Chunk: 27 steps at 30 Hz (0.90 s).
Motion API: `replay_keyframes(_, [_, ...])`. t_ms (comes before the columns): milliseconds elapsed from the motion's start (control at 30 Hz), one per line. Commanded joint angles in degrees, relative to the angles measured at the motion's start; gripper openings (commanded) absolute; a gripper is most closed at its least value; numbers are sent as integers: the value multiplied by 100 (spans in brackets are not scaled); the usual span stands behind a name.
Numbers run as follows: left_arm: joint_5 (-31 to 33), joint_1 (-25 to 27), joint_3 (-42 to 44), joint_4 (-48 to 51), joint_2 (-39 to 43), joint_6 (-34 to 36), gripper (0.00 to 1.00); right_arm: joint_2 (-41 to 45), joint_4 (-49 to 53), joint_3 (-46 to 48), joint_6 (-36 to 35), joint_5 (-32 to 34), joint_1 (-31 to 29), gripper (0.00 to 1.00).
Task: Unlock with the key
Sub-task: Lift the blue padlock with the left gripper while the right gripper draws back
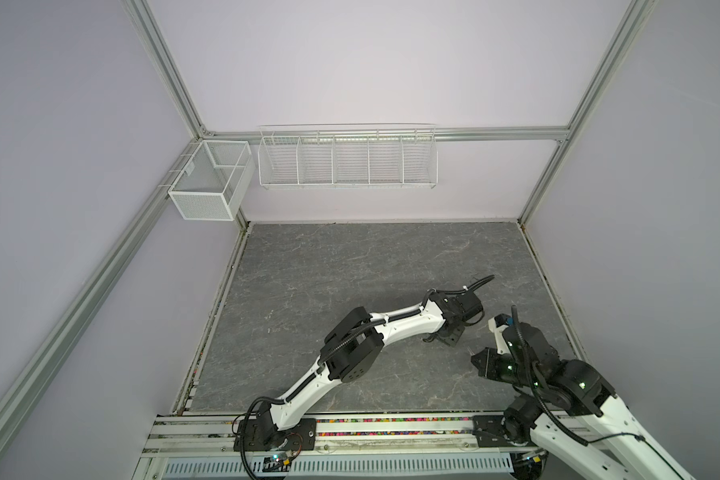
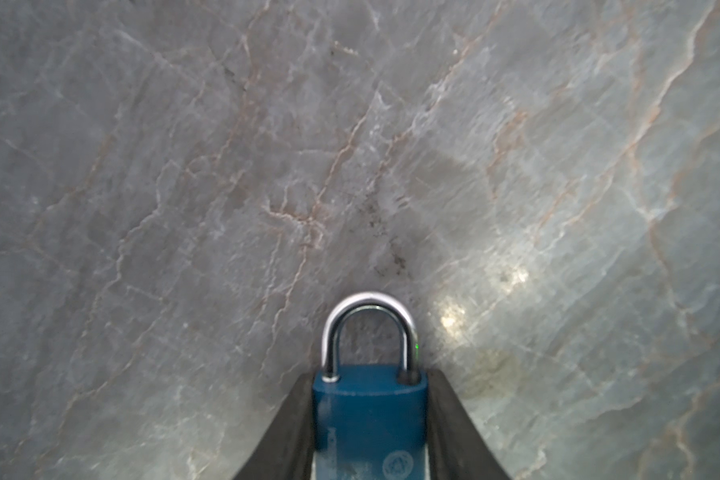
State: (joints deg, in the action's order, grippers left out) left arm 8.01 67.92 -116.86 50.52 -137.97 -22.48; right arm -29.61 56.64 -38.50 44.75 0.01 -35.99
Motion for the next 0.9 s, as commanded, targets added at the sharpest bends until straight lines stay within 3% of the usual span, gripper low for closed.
replay_keyframes(0, [78,32,-130,241,-26,-197,30,104,-128,54,-79,43,25,7])
replay_keyframes(333, [139,-148,259,-194,851,-936,18,179,-376,-195,-292,-44,31,6])
replay_keyframes(600, [-42,-698,2621,-2005,2899,-2276,6,-271,-841,-582,-655,-60,-47,7])
replay_keyframes(867, [511,-867,4465,-3401,4621,-3446,1,-970,-1848,-735,-861,398,-659,7])
